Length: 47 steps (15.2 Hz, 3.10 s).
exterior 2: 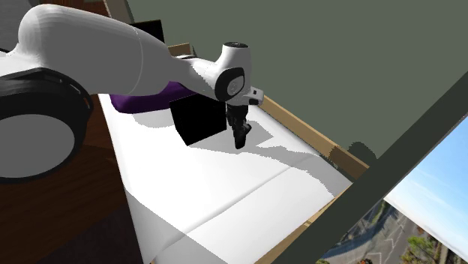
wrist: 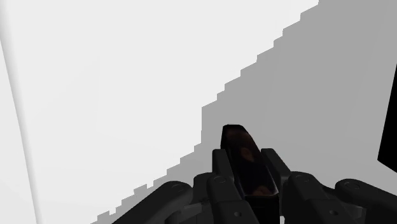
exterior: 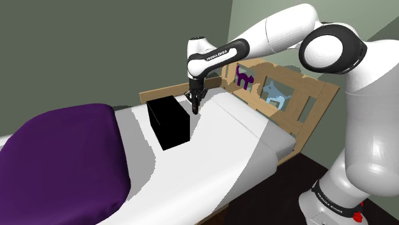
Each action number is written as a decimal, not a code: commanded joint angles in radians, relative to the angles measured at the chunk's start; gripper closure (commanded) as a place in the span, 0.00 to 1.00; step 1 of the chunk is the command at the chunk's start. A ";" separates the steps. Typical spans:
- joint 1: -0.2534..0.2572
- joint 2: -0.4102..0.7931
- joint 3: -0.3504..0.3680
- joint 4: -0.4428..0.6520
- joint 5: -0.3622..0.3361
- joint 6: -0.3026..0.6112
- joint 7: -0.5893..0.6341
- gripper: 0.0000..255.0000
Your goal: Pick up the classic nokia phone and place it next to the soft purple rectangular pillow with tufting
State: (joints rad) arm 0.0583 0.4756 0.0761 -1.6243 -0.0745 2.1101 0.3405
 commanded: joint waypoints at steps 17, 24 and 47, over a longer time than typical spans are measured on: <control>-0.001 -0.062 0.004 0.111 0.009 -0.173 -0.010 1.00; 0.000 -0.075 0.005 0.185 0.011 -0.261 -0.013 1.00; 0.035 -0.080 0.017 0.456 0.009 -0.537 0.015 1.00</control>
State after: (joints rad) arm 0.0823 0.4152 0.0879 -1.1409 -0.0652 1.5659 0.3392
